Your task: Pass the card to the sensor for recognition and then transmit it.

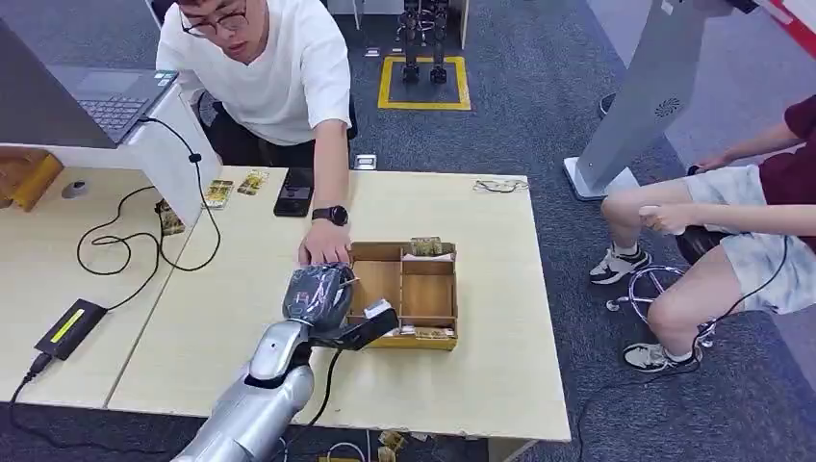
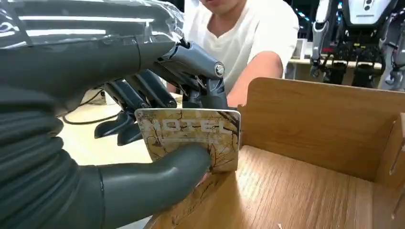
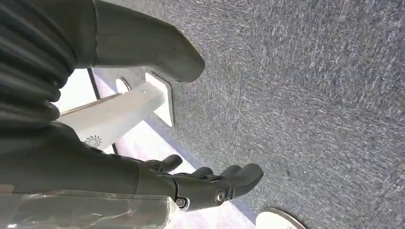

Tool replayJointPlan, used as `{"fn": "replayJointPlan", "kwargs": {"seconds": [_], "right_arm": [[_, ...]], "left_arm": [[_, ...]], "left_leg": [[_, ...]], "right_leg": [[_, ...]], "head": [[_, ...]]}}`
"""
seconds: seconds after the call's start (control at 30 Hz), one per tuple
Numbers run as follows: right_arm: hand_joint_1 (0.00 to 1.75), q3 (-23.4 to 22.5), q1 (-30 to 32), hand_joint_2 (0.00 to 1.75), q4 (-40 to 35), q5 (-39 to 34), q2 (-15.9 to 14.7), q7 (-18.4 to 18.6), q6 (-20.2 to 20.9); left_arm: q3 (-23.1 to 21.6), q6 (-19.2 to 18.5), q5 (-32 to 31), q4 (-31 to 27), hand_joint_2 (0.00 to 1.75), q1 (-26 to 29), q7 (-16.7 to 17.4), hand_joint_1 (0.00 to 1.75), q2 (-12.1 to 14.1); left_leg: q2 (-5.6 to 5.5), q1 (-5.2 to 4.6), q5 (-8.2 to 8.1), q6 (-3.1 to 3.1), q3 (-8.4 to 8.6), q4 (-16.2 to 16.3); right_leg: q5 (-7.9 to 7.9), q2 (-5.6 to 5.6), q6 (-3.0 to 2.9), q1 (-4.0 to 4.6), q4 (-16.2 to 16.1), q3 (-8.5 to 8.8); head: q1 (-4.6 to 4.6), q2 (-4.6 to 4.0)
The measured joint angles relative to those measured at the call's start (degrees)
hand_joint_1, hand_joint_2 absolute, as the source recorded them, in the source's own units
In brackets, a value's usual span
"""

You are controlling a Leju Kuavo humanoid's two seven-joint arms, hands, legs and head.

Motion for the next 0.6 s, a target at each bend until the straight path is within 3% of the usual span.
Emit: {"fn": "replayJointPlan", "kwargs": {"seconds": [0.1, 0.27, 0.4, 0.6], "right_arm": [[0.0, 0.4, -0.2, 1.75, -0.1, 0.0, 0.0, 0.1, -0.1], [0.0, 1.0, -1.3, 1.75, -0.5, 0.0, 0.0, 0.3, -0.2], [0.0, 1.2, -1.1, 1.75, -0.6, 0.0, -0.1, 0.5, -0.2], [0.0, 1.6, -1.8, 1.75, -0.8, 0.0, -0.1, 0.6, -0.3]], "left_arm": [[-0.3, -1.7, 0.8, 0.5, 1.75, -0.6, -0.1, 1.75, 0.0], [-0.8, -3.5, 1.4, 1.0, 1.75, -1.7, -0.3, 1.75, -0.1], [-1.0, -3.6, 2.2, 2.3, 1.75, -1.7, -0.5, 1.75, 0.2], [-1.2, -3.4, 2.7, 2.3, 1.75, -2.1, -0.5, 1.75, -0.1]], "left_leg": [[-0.07, -0.11, -0.41, -0.09, 0.62, 0.0], [-0.16, -0.2, -0.45, -0.09, 0.19, 0.0], [-0.41, -0.27, -0.36, 0.15, 0.62, 0.0], [-0.48, -0.29, -0.38, 0.04, 0.49, 0.0]], "right_leg": [[-0.31, -0.05, 0.09, -0.08, 0.0, 0.55], [-0.33, -0.17, 0.1, -0.17, 0.0, 0.49], [-0.55, -0.31, 0.19, -0.23, -0.1, 1.11], [-0.54, -0.4, 0.12, -0.25, -0.1, 0.95]], "head": [[0.0, 0.0], [0.02, 0.0], [0.02, 0.0], [0.0, 0.0]]}}
